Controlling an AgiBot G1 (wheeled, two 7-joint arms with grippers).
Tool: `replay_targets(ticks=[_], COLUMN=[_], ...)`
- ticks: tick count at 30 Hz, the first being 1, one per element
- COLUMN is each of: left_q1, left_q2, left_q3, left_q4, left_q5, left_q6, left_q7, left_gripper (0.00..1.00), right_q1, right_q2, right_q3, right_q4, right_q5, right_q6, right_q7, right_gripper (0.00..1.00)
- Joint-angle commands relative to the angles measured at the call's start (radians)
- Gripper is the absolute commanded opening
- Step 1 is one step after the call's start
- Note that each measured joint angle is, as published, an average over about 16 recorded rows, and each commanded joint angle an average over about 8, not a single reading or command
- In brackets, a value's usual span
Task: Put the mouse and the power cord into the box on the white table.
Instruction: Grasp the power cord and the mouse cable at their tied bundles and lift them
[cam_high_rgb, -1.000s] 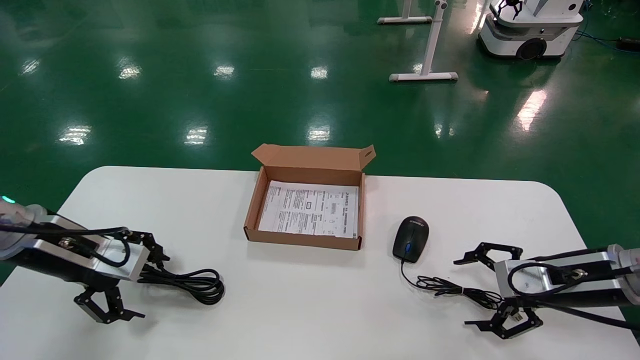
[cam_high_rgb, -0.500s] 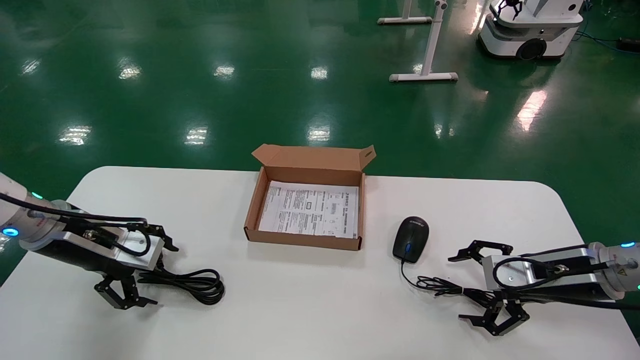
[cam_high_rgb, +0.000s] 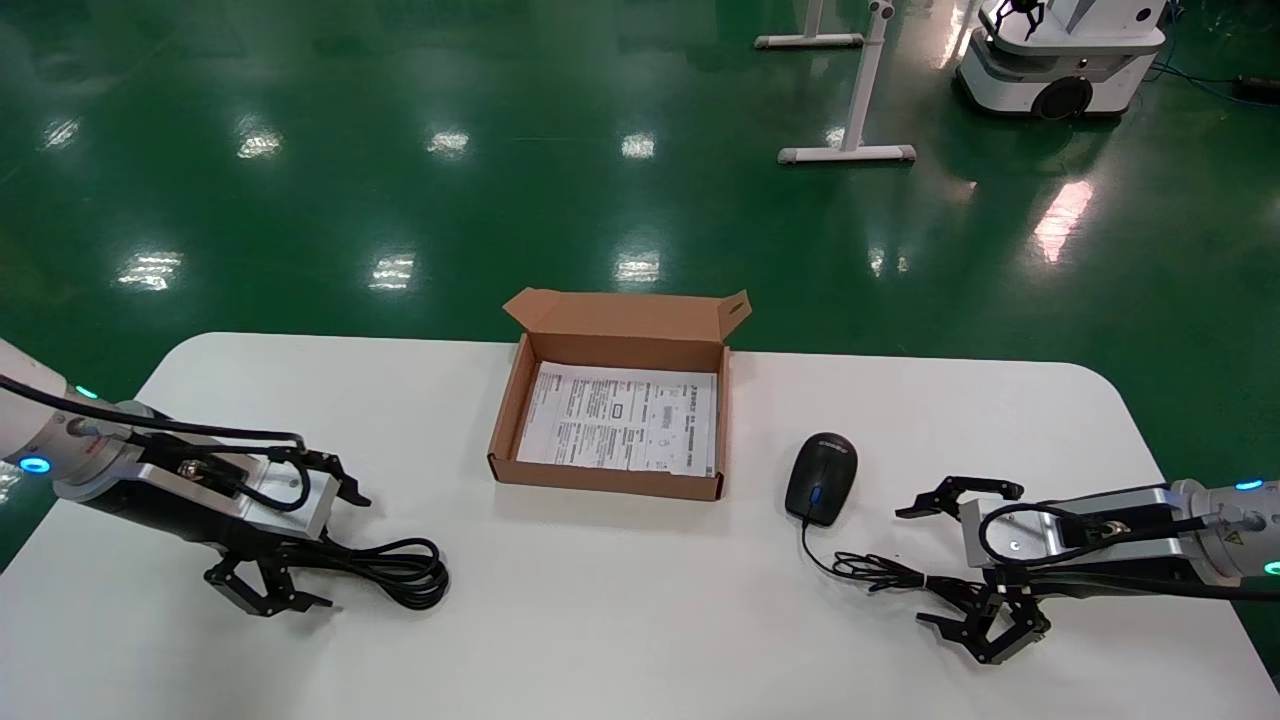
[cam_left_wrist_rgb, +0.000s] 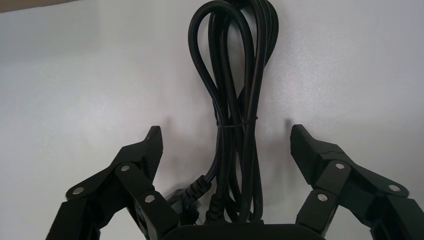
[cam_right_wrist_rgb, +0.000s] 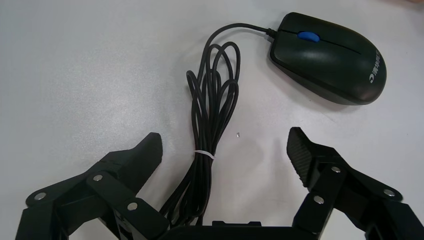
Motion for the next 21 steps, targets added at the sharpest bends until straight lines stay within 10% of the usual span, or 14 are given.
replay_targets(ticks=[1,21], left_q1=[0.000,0.004], left_q2=[-0.001,-0.007], left_q3=[0.000,-0.002], left_q4=[-0.004,-0.018], left_q5=[0.000,-0.002], left_q6=[0.000,0.000], left_q7=[-0.001,-0.005], left_gripper=[0.00,0.00], right_q1=[-0.001,-0.006], right_q2=[0.001,0.005], right_q3=[0.000,0.002], right_q4=[0.003,0.014], right_q5=[0.000,0.003], right_q6=[0.000,-0.002], right_q7=[0.000,0.001], right_gripper=[0.00,0.00])
